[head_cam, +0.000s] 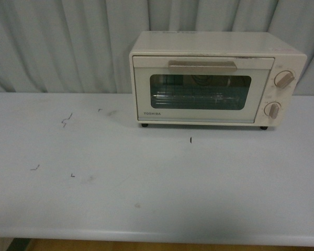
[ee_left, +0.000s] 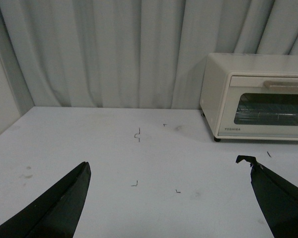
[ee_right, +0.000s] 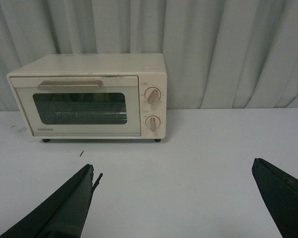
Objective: Open oven
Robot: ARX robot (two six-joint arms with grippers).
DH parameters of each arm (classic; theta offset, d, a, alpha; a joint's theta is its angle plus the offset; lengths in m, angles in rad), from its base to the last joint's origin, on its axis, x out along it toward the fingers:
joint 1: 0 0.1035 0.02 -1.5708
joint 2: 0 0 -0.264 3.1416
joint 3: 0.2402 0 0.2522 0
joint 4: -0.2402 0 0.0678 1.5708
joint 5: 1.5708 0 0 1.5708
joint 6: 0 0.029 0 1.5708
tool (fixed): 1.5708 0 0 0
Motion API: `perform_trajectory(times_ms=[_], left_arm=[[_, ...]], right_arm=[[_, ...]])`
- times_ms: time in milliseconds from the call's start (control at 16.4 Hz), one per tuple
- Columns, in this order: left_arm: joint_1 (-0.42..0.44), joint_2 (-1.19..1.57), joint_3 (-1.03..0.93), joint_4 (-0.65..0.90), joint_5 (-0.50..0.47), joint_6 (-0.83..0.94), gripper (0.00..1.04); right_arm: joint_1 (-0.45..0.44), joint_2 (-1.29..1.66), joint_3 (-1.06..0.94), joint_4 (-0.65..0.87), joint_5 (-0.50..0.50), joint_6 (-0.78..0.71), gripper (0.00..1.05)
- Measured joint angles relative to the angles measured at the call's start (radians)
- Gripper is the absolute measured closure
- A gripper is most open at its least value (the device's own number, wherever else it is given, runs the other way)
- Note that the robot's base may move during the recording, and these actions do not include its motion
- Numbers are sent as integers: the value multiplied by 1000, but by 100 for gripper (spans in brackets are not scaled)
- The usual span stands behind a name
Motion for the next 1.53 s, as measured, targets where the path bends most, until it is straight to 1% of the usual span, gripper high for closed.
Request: perform_trajectory(times_ms=[1527], left_arm=[[0,0,0,0,0,0,7]], right_arm=[[0,0,0,0,0,0,6]])
